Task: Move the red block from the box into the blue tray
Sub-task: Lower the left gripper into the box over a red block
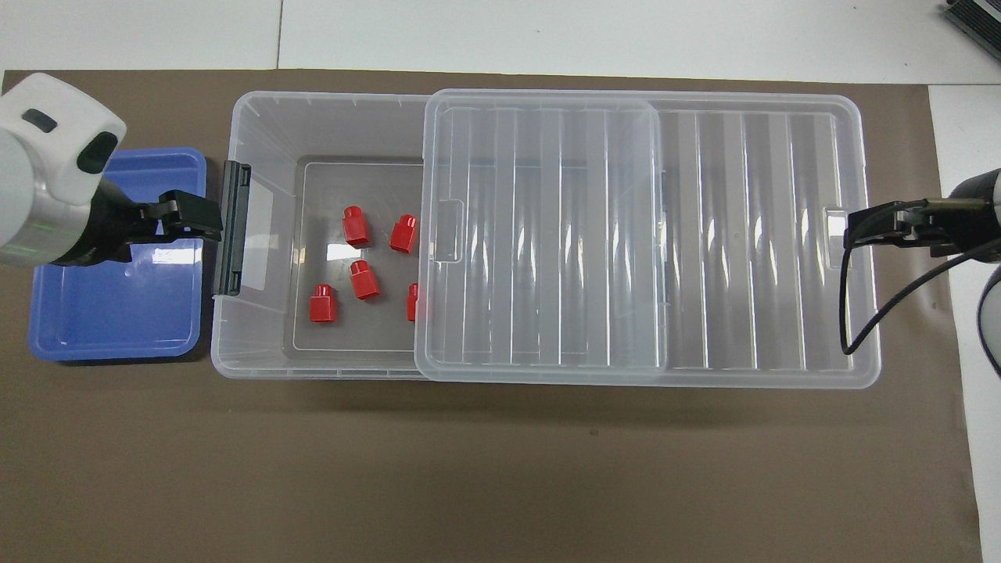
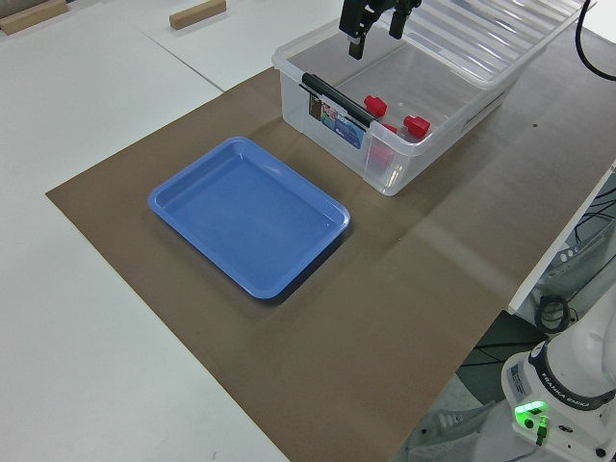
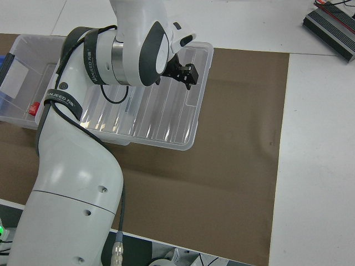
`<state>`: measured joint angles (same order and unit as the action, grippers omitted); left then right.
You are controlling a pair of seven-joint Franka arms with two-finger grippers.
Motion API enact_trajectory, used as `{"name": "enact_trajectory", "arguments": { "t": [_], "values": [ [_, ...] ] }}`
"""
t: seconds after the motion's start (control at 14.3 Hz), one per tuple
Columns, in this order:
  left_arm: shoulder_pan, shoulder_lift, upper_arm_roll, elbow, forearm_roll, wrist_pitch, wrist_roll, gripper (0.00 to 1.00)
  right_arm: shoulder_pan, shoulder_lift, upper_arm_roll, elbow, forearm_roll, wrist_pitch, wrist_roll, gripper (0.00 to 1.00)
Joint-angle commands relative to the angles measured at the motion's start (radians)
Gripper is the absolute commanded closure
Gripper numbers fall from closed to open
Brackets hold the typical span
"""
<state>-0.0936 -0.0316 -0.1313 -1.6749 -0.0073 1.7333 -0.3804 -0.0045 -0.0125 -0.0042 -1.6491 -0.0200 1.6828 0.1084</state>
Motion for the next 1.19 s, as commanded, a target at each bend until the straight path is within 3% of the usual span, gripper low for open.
{"name": "enact_trajectory", "arguments": {
  "t": [0.0,0.42,0.84,1.12],
  "values": [
    [-0.058,0.007,0.012,-0.045,0.010,0.064,-0.058,0.00,-0.023,-0.004,0.023,0.015,-0.017,-0.040,0.019,0.00],
    [-0.184,0.183,0.012,-0.069,0.076,0.259,-0.239,0.00,-0.034,-0.011,0.053,0.023,-0.020,-0.061,0.034,0.00],
    [-0.190,0.176,0.010,-0.334,0.078,0.514,-0.258,0.00,-0.020,-0.006,0.052,0.028,-0.023,-0.052,0.036,0.00],
    [-0.204,0.203,0.009,-0.410,0.078,0.635,-0.367,0.00,-0.020,-0.001,0.050,0.029,-0.023,-0.041,0.040,0.00]
  ]
}}
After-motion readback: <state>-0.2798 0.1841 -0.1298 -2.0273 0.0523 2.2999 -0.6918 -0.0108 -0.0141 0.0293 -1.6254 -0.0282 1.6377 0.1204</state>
